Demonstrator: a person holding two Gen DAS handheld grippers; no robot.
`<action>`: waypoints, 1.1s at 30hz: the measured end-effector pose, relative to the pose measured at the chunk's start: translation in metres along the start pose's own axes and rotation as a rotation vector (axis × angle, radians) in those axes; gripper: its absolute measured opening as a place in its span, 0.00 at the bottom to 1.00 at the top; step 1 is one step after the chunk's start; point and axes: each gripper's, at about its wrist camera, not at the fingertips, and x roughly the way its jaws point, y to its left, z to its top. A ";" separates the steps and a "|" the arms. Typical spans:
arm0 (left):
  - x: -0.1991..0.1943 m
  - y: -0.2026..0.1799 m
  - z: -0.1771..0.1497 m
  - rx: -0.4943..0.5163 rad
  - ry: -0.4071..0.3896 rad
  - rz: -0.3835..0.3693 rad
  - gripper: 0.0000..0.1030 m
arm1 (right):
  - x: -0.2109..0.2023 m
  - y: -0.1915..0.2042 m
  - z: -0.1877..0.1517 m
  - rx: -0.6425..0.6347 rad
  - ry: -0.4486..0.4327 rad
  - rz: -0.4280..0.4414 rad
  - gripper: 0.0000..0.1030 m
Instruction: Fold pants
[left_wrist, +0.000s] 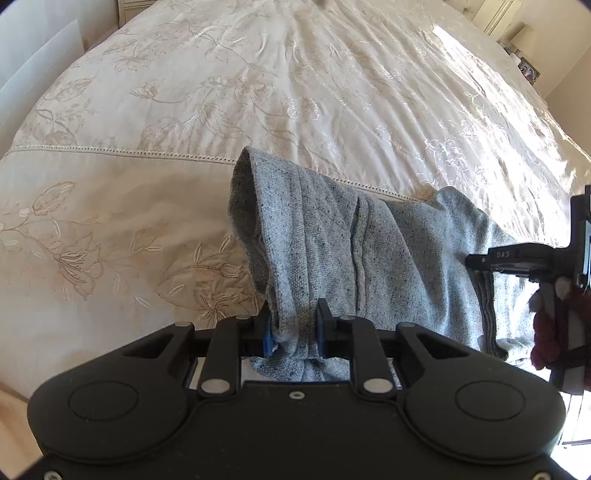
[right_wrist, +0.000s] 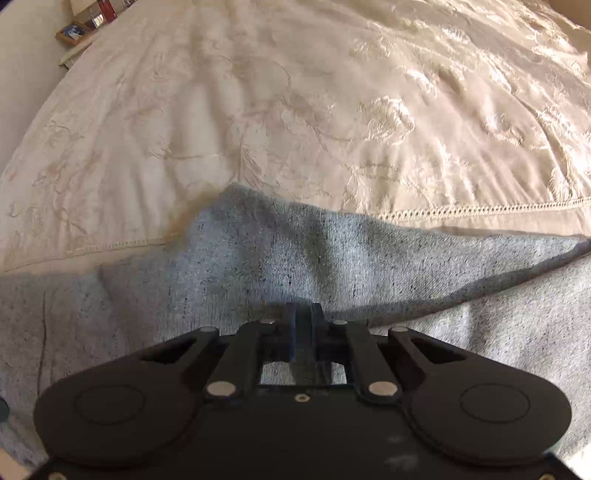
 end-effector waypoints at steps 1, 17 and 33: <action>-0.001 0.001 0.000 -0.006 0.000 -0.003 0.26 | -0.004 0.003 -0.012 -0.011 0.005 0.013 0.08; -0.035 -0.048 0.000 0.049 -0.081 -0.044 0.25 | -0.020 -0.001 -0.142 -0.009 0.080 0.052 0.05; -0.082 -0.259 -0.007 0.190 -0.261 -0.053 0.10 | -0.107 -0.158 -0.126 0.003 -0.020 0.272 0.06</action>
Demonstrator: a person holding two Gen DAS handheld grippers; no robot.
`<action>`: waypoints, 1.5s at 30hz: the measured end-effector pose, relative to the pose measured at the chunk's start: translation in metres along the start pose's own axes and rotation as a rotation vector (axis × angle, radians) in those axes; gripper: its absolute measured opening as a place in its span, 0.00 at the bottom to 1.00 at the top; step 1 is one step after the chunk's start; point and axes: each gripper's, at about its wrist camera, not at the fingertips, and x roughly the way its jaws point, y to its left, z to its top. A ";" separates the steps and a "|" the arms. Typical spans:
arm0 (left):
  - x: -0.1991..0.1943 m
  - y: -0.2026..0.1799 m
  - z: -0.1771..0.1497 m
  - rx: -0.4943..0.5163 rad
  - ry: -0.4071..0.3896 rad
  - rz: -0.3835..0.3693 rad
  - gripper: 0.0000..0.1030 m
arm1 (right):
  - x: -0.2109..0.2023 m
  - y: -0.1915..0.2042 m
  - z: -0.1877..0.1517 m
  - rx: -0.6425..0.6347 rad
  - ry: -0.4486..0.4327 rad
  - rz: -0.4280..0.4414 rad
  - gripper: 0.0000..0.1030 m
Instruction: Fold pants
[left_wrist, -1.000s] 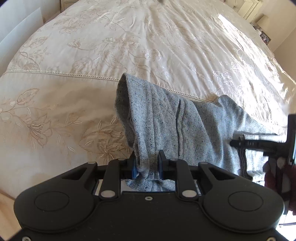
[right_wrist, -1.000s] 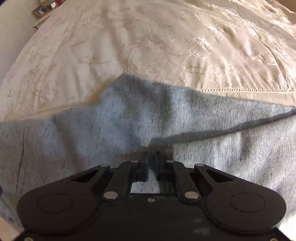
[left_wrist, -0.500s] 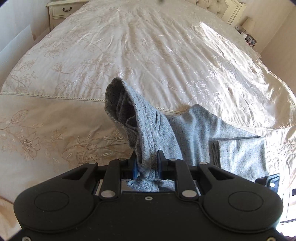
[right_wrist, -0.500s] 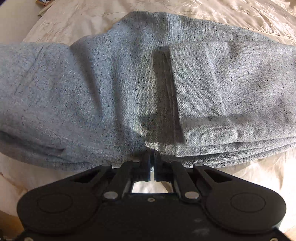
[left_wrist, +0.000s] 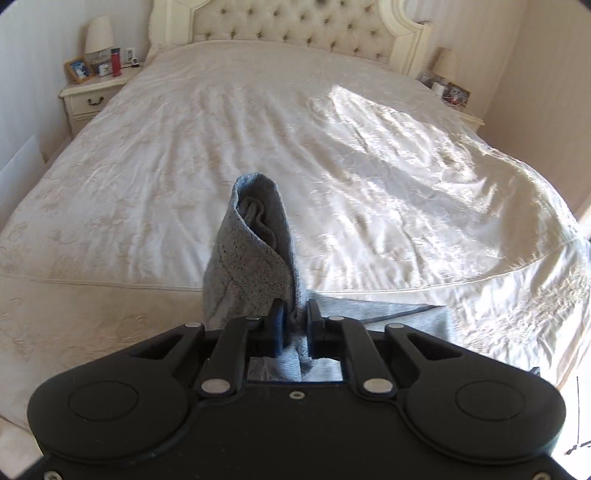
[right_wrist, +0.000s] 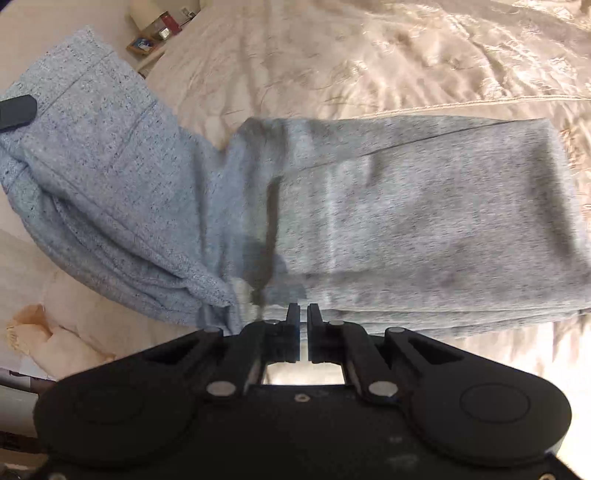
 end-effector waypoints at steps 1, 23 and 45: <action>0.011 -0.018 -0.002 0.011 0.006 -0.027 0.09 | -0.003 -0.019 0.005 0.010 0.000 -0.027 0.06; 0.088 0.032 -0.080 -0.255 0.313 0.350 0.18 | 0.039 -0.072 0.116 -0.093 0.048 0.072 0.50; 0.082 0.059 -0.114 -0.312 0.409 0.303 0.18 | 0.002 0.010 0.137 -0.173 -0.003 0.198 0.07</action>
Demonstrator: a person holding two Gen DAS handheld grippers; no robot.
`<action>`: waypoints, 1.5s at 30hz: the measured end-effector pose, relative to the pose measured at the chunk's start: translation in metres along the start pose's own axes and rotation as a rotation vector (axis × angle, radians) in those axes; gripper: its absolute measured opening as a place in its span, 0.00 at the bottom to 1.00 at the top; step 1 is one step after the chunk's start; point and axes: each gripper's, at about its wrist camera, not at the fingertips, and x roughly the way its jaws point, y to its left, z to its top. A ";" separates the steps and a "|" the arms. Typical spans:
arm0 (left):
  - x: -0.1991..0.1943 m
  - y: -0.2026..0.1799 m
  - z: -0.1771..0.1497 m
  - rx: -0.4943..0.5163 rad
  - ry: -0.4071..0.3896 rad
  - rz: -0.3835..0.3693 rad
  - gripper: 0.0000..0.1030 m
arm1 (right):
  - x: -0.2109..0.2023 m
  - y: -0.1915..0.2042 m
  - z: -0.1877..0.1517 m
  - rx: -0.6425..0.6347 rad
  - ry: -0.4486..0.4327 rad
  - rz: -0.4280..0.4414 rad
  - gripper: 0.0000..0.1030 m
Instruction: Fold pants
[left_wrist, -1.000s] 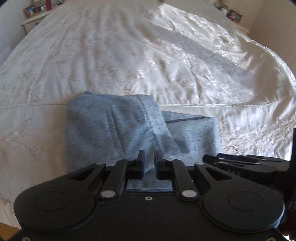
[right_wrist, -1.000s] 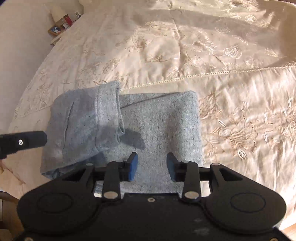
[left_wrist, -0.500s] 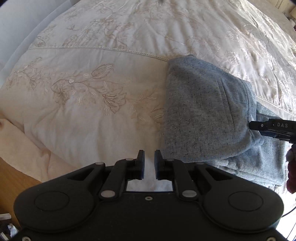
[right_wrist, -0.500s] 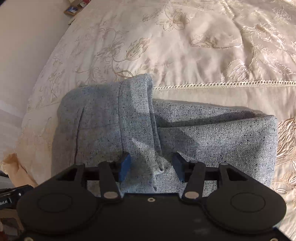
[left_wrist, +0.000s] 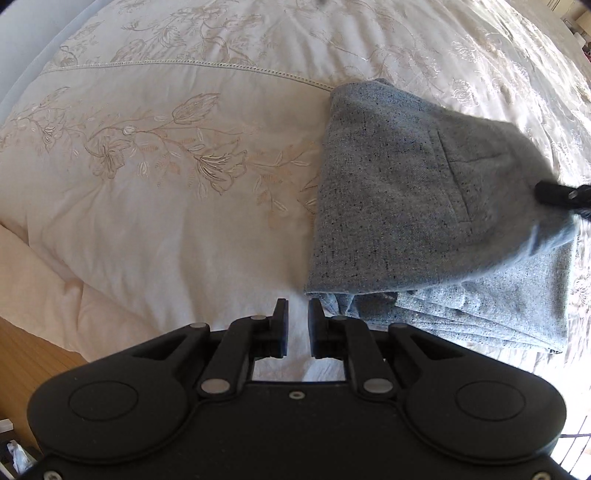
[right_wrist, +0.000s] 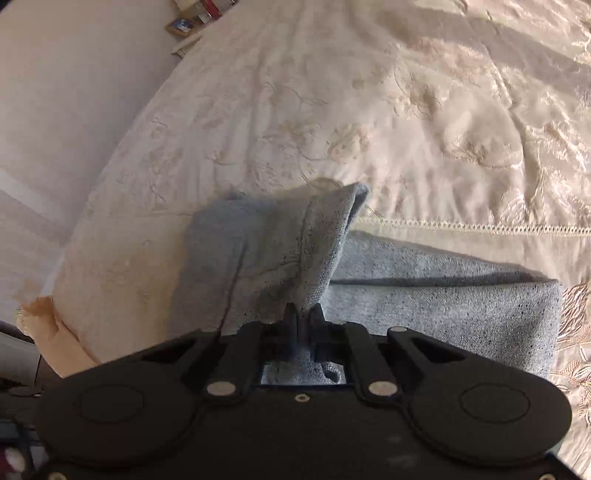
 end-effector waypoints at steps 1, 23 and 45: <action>0.001 0.001 -0.001 -0.001 0.002 0.000 0.18 | -0.019 0.008 0.001 -0.001 -0.036 0.027 0.07; -0.029 -0.073 -0.002 0.187 -0.152 -0.180 0.18 | -0.044 -0.083 -0.056 0.070 0.044 -0.293 0.07; 0.058 -0.132 -0.068 0.545 -0.174 0.106 0.31 | -0.066 -0.076 -0.032 0.078 -0.015 -0.276 0.07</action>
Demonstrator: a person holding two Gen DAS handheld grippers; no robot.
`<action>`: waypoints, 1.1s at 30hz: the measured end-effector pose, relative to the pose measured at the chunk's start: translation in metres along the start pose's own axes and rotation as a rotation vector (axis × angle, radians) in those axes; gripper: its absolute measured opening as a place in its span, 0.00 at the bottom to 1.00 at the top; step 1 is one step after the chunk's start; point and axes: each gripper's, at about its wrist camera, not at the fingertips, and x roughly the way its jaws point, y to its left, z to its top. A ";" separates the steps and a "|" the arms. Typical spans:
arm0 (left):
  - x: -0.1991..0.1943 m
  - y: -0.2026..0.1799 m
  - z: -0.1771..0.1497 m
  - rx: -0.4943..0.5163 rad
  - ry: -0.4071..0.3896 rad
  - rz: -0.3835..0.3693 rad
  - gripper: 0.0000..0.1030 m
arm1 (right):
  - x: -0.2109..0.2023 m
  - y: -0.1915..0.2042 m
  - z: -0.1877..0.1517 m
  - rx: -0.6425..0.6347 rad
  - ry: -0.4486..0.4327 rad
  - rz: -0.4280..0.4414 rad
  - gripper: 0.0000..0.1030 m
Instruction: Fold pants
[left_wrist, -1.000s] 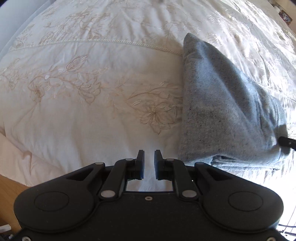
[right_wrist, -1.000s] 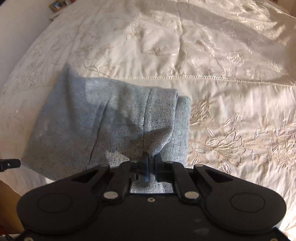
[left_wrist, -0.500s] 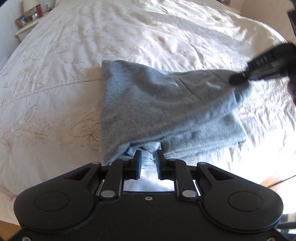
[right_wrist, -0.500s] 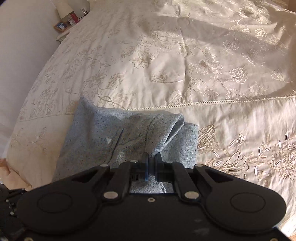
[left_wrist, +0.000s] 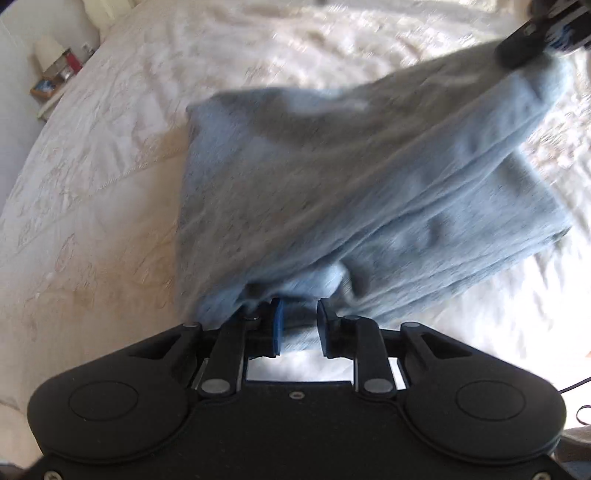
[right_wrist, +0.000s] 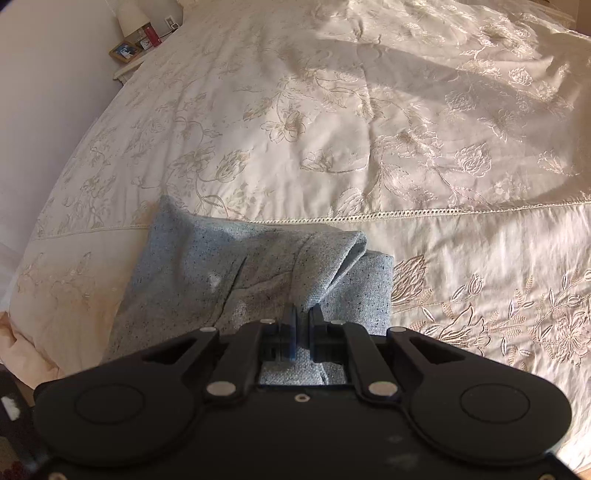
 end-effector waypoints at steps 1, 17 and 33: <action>0.008 0.014 -0.007 -0.063 0.034 -0.029 0.26 | -0.001 -0.001 0.000 0.008 0.001 0.004 0.07; -0.053 0.120 -0.017 -0.432 0.010 -0.053 0.24 | 0.023 -0.009 -0.032 0.002 0.088 -0.149 0.05; 0.032 0.057 0.040 -0.204 0.107 -0.056 0.34 | 0.067 -0.033 0.017 0.033 0.011 -0.035 0.46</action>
